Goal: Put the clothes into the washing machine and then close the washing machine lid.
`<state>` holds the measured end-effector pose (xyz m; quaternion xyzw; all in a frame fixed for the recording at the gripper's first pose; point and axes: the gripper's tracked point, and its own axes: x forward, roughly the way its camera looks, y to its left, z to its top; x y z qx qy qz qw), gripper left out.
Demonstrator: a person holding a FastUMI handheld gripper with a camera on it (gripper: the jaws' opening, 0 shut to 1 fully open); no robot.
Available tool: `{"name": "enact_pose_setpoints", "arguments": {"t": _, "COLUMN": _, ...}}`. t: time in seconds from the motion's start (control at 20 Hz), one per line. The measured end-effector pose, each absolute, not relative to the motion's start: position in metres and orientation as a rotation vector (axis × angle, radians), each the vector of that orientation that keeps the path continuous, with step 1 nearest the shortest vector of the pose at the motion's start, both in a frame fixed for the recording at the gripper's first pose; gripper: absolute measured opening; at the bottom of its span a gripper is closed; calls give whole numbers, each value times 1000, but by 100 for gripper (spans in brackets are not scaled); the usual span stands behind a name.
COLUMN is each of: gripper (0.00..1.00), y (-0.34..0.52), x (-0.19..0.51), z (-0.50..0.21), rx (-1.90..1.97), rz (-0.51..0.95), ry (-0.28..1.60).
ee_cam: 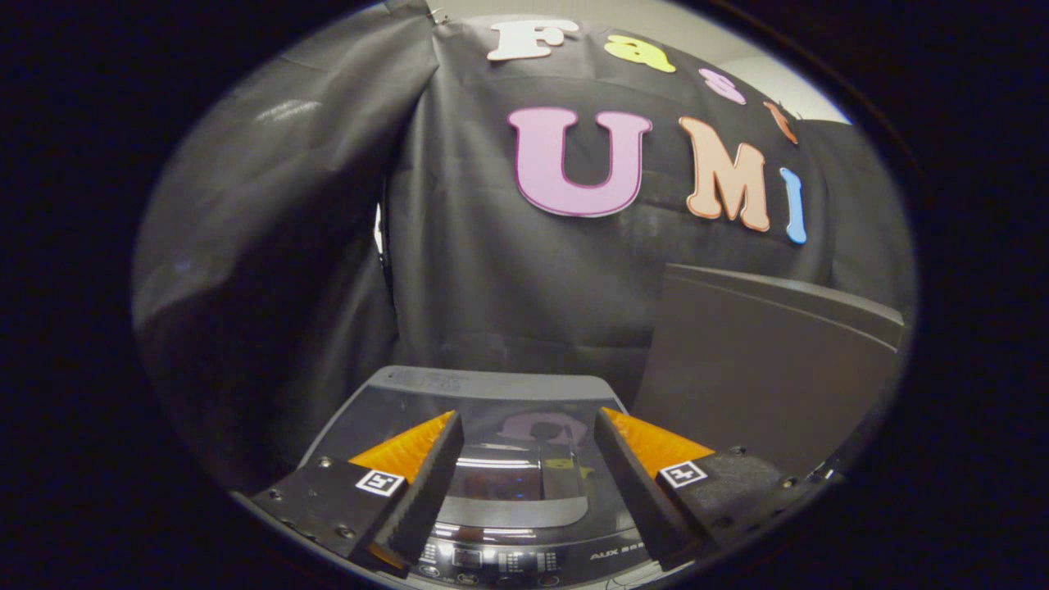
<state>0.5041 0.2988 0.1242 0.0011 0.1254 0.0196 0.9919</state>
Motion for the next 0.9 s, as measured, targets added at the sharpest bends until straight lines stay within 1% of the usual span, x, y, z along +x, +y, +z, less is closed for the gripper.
{"name": "enact_pose_setpoints", "arguments": {"t": 0.1, "gripper": 99, "y": 297, "x": 494, "z": 141, "rx": -32, "rz": 53, "ry": 218}}
{"name": "enact_pose_setpoints", "arguments": {"t": 0.2, "gripper": 97, "y": 300, "x": 491, "z": 145, "rx": -1, "rz": 67, "ry": 207}}
{"name": "enact_pose_setpoints", "arguments": {"t": 0.35, "gripper": 96, "y": 295, "x": 485, "z": 156, "rx": 46, "rz": 92, "ry": 204}}
{"name": "enact_pose_setpoints", "arguments": {"t": 0.6, "gripper": 97, "y": 285, "x": 446, "z": 187, "rx": 65, "rz": 122, "ry": 145}}
{"name": "enact_pose_setpoints", "arguments": {"t": 0.9, "gripper": 97, "y": 260, "x": 407, "z": 205, "rx": 132, "rz": 119, "ry": 143}}
